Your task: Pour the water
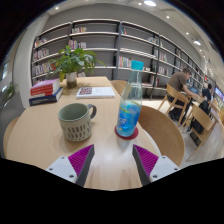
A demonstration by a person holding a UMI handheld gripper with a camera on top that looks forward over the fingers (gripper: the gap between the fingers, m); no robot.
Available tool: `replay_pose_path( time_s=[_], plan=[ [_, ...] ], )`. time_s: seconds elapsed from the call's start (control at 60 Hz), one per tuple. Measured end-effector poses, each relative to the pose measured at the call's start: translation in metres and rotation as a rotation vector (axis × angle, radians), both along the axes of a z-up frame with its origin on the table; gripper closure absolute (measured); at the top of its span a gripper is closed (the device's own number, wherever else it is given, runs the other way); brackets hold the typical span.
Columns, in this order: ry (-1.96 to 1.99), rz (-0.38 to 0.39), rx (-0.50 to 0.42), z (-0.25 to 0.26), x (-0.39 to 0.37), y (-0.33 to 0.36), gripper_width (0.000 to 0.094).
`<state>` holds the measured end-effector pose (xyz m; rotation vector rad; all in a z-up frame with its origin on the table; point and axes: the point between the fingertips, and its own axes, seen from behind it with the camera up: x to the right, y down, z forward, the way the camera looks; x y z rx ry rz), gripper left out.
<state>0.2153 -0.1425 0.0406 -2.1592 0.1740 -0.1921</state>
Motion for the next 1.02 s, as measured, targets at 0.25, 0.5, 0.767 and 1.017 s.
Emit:
replay_pose_path(
  time_s=[0.25,0.5,0.767,1.017],
  plan=[
    [0.079,0.082,0.028,0.044,-0.132,-0.062,0.0148],
    [0.099,0.183,0.142,0.134,-0.235,-0.066,0.0152],
    [0.072,0.236,0.241,0.216,-0.291,-0.081,0.0151],
    [0.067,0.276,0.222,0.224,-0.319,-0.1,0.0155]
  ],
)
